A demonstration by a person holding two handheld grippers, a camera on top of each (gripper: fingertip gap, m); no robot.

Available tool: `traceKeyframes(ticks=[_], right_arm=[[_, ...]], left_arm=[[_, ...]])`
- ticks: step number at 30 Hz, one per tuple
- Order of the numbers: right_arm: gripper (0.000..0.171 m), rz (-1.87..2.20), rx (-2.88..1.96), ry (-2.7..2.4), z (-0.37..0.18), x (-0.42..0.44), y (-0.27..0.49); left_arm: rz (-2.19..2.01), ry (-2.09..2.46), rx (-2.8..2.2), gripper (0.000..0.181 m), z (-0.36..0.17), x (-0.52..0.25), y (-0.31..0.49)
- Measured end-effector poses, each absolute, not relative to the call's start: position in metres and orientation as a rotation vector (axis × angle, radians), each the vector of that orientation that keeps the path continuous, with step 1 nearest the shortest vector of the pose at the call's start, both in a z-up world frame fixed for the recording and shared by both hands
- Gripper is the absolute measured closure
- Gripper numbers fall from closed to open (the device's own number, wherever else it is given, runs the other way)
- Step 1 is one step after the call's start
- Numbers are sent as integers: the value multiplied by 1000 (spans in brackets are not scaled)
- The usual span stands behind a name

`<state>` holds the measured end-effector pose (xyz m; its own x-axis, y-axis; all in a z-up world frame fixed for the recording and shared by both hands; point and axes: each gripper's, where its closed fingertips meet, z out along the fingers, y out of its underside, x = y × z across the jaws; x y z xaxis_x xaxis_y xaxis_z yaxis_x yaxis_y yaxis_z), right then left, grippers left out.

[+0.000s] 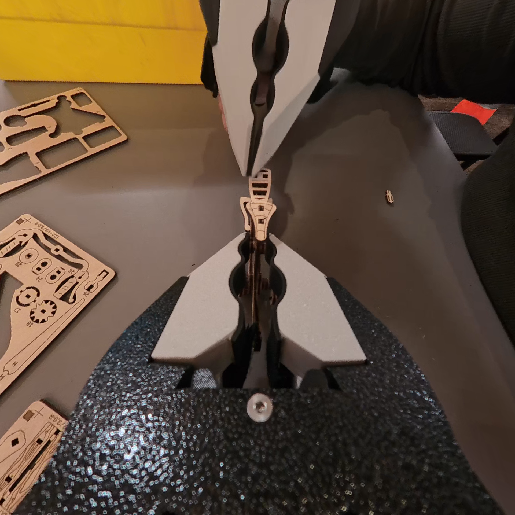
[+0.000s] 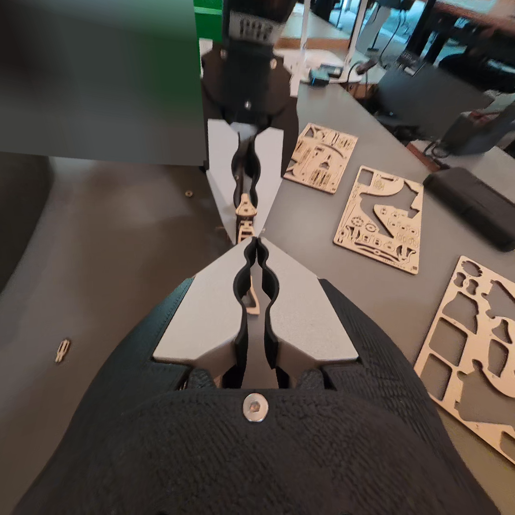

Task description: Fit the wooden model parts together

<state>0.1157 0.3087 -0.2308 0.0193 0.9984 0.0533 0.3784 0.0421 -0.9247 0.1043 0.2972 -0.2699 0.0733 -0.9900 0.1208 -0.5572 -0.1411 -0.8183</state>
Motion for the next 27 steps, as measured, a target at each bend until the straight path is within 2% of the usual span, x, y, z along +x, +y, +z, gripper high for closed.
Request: traceKeyframes(ticks=[3,6,10,13,17,20,25,27], right_arm=[[171,959,-1433,-1436,-220,116,311],[171,966,-1481,-1496,-234,118,307],[171,974,-1408,-1400,-216,115,313],[171,917,-1464,-1479,-236,115,311],[171,1001,-1373,-1341,-208,113,314],[171,959,-1442,-1460,-234,114,308],[171,963,-1360,-1350,-210,115,314],[171,933,-1402,-1431,-227,115,310]], left_arm=[[-940,1538,-1766,173,-270,104,297],[-944,1536,-1769,173,-270,104,297],[-947,1533,-1772,173,-270,104,297],[-950,1535,-1769,173,-270,105,297],[-954,1526,-1773,173,-270,105,297],[-954,1525,-1777,173,-270,104,297],[-957,1519,-1775,173,-269,105,298],[-956,1519,-1775,173,-269,105,298]])
